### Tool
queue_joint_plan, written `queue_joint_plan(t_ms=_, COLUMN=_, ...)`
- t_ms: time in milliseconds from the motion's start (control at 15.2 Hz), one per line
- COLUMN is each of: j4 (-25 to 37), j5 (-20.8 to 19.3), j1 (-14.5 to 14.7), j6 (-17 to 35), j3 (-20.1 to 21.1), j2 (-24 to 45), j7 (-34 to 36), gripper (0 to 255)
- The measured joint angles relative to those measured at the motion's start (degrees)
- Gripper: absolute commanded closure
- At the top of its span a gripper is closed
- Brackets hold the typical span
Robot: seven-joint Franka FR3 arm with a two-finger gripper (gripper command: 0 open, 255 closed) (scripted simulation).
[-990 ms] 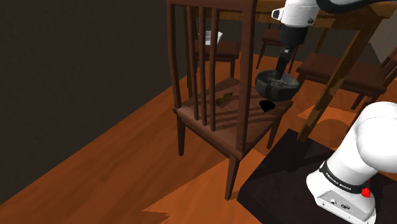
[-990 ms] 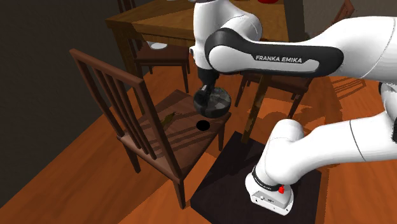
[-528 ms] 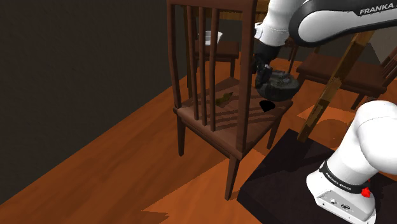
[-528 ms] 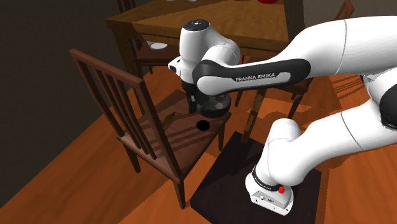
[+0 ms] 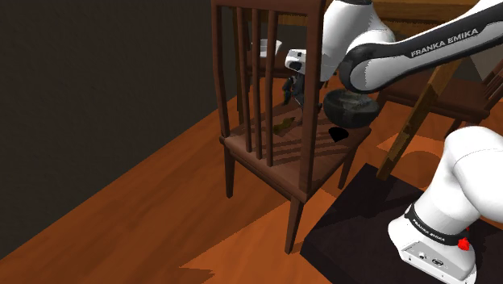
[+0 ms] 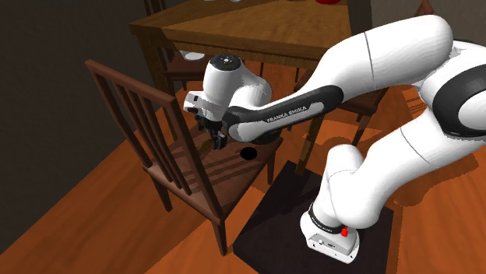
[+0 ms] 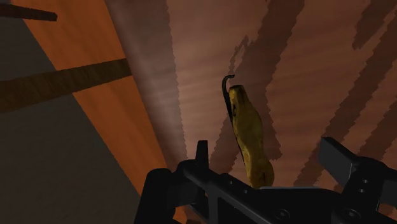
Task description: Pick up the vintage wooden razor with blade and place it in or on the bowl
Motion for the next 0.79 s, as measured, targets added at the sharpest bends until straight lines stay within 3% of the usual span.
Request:
queue_joint_plan(t_ms=462, j4=-1.6, j5=-0.6, j1=0.7, j6=7.8, j3=-1.6, j2=5.0, j7=-2.9, gripper=0)
queue_joint_plan(t_ms=792, j4=-1.6, j5=-0.7, j1=0.7, j6=9.1, j3=-1.7, j2=6.3, j7=-2.8, gripper=0)
